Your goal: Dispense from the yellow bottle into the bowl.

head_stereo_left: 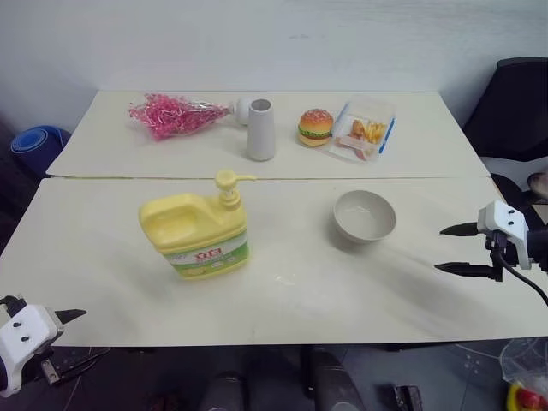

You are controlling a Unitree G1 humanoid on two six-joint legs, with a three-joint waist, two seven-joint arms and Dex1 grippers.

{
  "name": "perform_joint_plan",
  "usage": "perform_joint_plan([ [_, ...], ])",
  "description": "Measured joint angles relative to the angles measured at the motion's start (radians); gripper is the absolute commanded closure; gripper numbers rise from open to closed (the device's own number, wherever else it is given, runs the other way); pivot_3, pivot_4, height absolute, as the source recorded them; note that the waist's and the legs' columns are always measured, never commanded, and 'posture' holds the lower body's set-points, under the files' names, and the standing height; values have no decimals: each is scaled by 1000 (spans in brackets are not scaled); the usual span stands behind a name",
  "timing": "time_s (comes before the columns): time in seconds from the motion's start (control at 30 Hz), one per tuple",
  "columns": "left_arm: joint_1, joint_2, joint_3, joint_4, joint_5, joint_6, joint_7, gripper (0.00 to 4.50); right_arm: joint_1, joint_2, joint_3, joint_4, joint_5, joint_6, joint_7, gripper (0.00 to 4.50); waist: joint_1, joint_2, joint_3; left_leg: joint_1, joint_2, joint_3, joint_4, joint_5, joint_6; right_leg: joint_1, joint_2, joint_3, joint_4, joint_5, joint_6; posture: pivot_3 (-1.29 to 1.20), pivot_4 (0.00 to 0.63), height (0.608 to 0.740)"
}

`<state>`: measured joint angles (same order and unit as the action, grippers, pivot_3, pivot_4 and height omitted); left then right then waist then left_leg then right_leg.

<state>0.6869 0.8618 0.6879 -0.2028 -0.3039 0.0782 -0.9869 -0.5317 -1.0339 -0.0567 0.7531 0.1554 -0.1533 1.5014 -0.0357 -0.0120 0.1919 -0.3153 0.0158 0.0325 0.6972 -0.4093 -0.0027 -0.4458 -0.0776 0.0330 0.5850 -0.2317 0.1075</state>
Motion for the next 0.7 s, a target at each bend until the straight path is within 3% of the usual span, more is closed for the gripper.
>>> perform_joint_plan([
  [0.3, -42, -4, -2, 15, -10, 12, -1, 0, 19, 0, 0, -26, 1, 14, -13, 143, 0, 0, 0, 0, 0, 1, 0, 0, 0, 0, 0, 0, 0, 0, 0, 0, 150, 740],
  [0.7, -53, -2, 19, -66, -113, 162, -56, 0, 89, 0, -15, -148, 31, 115, -55, 143, 1, 0, 0, 0, 0, 2, 0, 0, 0, 0, 0, 0, 2, 1, 1, 0, 150, 740],
])
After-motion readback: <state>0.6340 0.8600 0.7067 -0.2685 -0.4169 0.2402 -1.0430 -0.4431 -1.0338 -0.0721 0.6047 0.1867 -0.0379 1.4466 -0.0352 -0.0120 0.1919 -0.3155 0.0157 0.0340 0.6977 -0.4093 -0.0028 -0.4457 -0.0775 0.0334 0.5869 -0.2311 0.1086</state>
